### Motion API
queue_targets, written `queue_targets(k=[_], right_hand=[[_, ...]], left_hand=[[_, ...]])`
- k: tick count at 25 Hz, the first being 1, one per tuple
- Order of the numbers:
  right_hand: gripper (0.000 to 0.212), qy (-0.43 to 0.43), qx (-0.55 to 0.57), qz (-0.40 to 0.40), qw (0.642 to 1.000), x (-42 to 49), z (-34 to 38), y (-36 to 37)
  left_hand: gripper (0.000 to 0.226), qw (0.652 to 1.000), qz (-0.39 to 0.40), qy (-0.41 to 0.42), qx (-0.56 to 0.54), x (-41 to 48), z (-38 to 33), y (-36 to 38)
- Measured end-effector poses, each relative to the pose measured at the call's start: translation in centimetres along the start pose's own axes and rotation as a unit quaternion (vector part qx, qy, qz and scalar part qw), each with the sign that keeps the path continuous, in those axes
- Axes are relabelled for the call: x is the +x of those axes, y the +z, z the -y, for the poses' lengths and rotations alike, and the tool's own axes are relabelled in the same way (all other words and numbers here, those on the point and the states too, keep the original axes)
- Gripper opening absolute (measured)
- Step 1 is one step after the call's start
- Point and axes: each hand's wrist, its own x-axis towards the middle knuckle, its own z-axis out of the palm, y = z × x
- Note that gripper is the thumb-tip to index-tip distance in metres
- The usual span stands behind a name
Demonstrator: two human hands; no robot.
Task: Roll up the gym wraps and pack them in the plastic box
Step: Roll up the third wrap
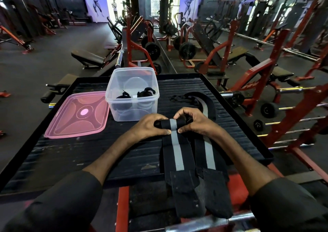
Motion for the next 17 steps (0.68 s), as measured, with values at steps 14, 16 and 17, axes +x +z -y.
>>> queue_targets(k=[14, 16, 17], right_hand=[[0.034, 0.13, 0.111, 0.026, 0.985, -0.4, 0.3, 0.0], [0.029, 0.091, 0.103, -0.001, 0.991, -0.5, 0.3, 0.3], [0.028, 0.069, 0.109, -0.017, 0.992, -0.6, 0.2, 0.4]], left_hand=[[0.04, 0.983, -0.137, 0.078, -0.096, -0.4, -0.4, 1.0], [0.043, 0.987, -0.11, 0.055, -0.105, -0.1, -0.3, 0.8], [0.044, 0.989, -0.076, 0.032, -0.121, 0.0, -0.3, 0.7]])
